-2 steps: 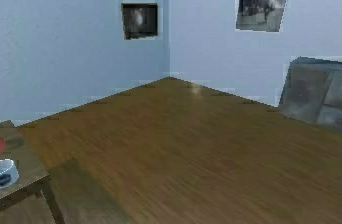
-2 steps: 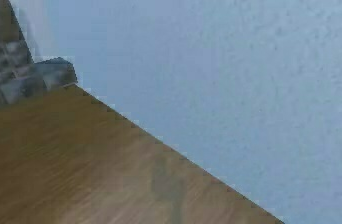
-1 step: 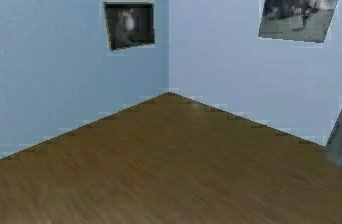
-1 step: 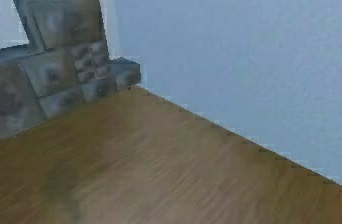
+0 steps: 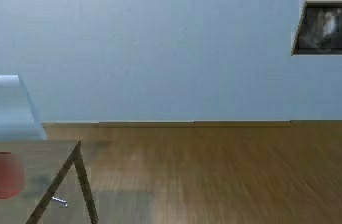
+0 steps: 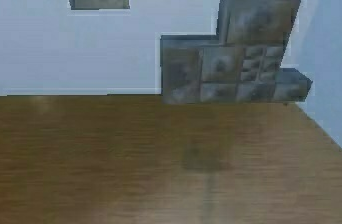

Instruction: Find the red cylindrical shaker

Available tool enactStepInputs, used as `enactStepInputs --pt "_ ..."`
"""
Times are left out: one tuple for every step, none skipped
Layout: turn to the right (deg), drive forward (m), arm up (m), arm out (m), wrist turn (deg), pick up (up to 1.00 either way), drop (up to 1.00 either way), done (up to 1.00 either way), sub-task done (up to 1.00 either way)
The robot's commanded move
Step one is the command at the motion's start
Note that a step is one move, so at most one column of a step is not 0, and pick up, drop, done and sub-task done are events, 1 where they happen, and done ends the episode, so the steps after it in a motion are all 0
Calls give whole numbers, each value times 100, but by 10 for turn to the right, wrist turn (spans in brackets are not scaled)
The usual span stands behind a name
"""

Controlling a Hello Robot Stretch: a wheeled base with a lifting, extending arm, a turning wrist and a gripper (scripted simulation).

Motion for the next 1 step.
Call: enactStepInputs --pt "0 100 0 0 0 0 0 0 0"
